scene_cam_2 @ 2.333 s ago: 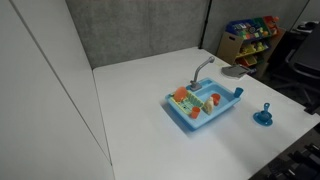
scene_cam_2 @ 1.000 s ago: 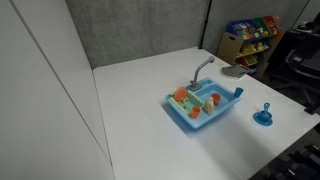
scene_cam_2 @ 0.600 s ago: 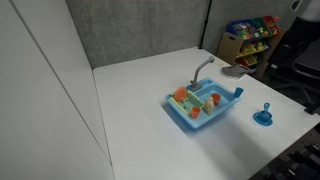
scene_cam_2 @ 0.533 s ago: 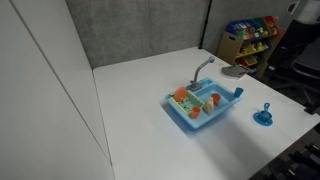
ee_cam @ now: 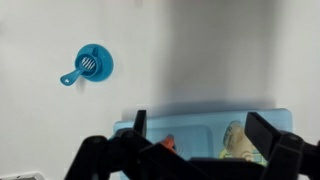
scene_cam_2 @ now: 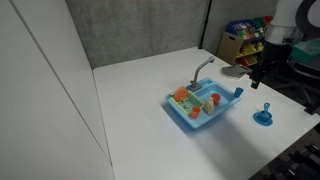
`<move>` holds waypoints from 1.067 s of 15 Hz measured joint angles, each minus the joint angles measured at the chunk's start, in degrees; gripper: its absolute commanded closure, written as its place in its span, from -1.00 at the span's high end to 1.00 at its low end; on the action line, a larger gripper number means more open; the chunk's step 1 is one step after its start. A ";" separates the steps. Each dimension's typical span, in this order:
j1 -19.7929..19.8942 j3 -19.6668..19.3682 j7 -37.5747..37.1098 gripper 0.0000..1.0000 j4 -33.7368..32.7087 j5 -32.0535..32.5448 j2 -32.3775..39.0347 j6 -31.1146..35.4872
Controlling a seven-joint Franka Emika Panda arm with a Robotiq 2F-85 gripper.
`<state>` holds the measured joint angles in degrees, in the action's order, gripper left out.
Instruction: Pick up the detergent and put it on the table
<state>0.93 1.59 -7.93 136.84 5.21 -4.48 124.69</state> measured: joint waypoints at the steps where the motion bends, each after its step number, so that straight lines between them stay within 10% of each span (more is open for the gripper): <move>1: -0.09 0.05 -0.59 1.00 -0.40 0.00 0.95 0.15; 16: -1.10 0.23 -0.81 1.00 -1.90 -0.10 3.04 0.58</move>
<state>-0.17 1.82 -8.73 134.94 5.11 -1.44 125.27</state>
